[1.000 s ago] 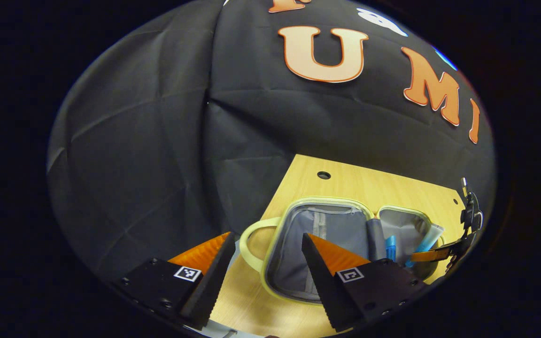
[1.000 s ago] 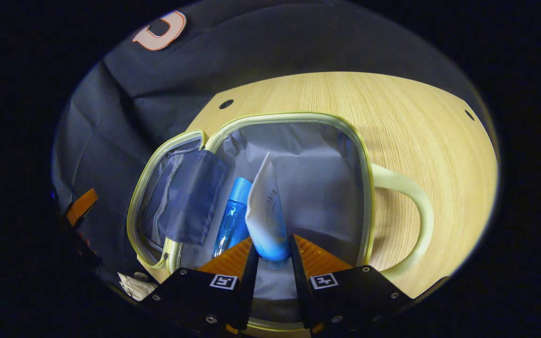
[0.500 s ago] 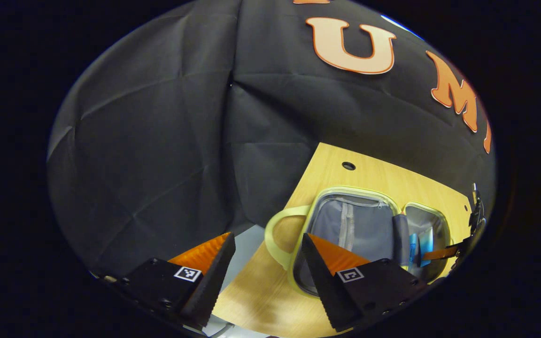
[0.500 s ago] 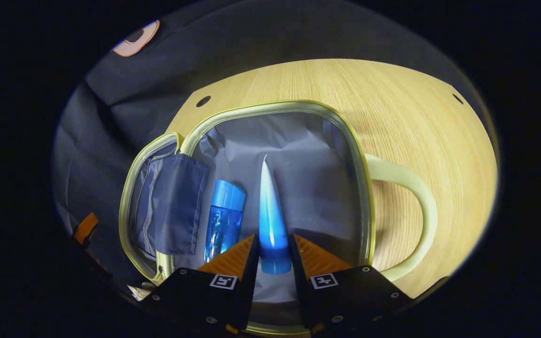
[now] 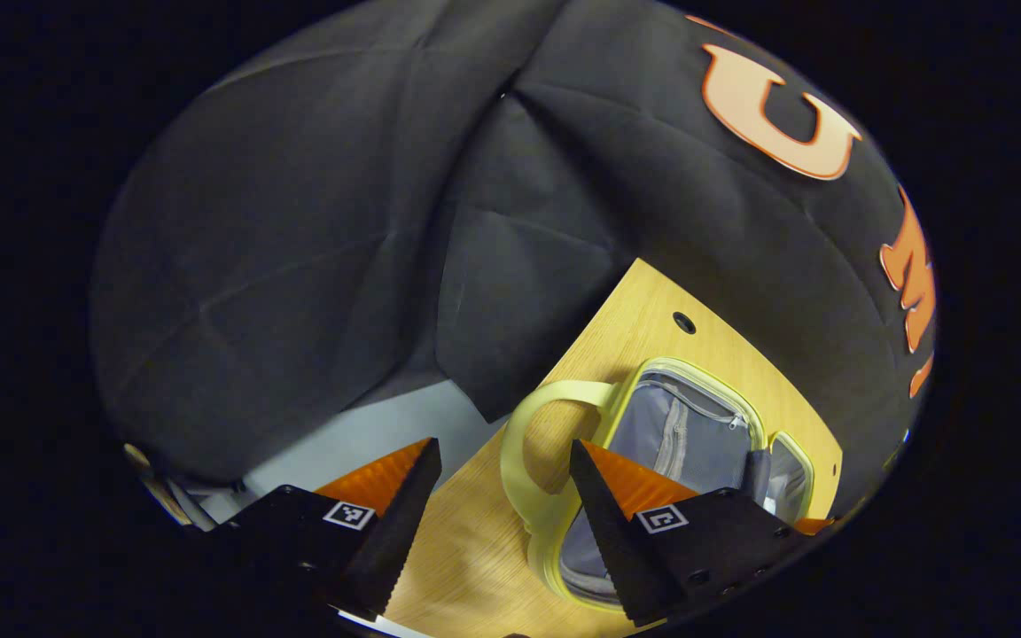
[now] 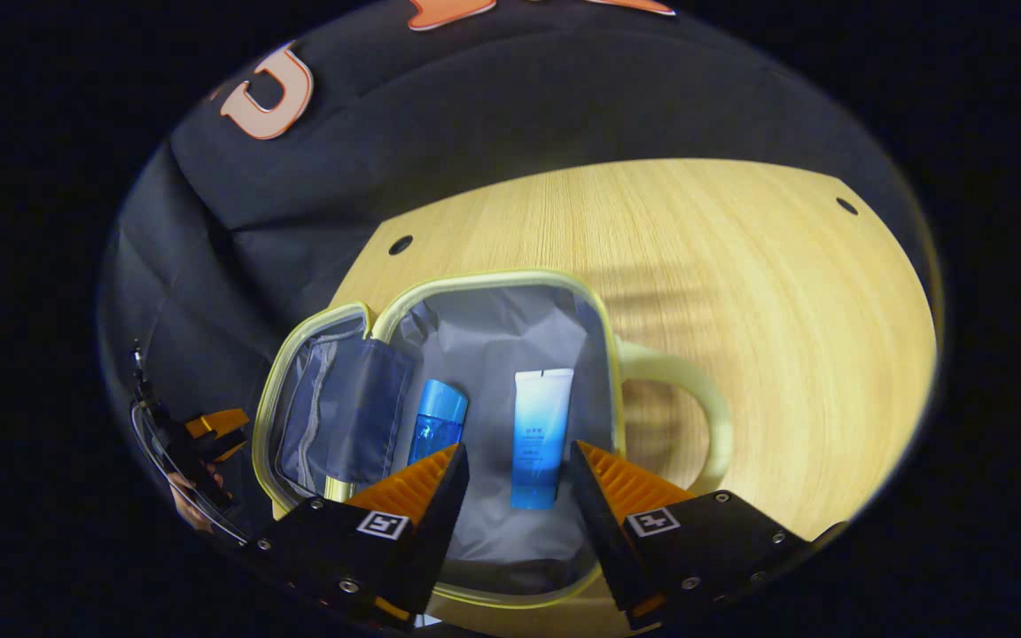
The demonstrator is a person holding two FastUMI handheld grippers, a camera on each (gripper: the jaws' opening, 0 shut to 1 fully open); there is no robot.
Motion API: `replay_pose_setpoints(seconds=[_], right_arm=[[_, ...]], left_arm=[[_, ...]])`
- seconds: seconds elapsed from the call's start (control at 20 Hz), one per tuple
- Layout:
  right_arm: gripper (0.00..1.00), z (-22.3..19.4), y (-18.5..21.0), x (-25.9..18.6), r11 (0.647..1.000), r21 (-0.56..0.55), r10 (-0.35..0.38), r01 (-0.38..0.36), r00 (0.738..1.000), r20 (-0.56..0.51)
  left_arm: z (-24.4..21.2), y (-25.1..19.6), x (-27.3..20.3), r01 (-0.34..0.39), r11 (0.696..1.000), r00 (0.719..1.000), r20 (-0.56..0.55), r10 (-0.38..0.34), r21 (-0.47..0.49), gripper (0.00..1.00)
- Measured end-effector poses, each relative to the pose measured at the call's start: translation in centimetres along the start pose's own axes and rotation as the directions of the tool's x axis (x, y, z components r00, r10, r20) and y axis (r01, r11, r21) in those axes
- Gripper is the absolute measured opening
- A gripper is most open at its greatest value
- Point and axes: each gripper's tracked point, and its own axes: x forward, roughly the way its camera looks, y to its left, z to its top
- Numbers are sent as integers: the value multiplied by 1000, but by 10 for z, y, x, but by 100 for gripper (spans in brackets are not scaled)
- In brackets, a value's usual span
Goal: First open the suitcase, pack the skin care products into it, and then close the suitcase.
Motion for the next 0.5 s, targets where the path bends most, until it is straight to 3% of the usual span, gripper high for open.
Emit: replay_pose_setpoints(seconds=[0.1, 0.2, 0.35, 0.45, 0.5], right_arm=[[88, 11, -8, -13, 998, -53, -20, 24, 997, 74], [93, 23, -20, -30, 994, -93, -40, 55, 988, 149], [95, 42, -35, -58, 986, -134, -68, 103, 967, 247], [95, 57, -49, -77, 975, -164, -91, 149, 944, 317], [95, 64, -58, -86, 968, -176, -107, 177, 931, 349]], left_arm=[[-2, -1, 9, 2, 1000, 1000, -21, -2, -19, 92], [-6, -6, 18, 29, 998, 998, -60, -32, -49, 91], [-11, 1, 28, -3, 996, 994, -108, -6, -91, 92], [-13, -4, 35, 26, 990, 989, -141, -46, -139, 91], [-15, -8, 38, 47, 983, 984, -162, -75, -175, 82]])
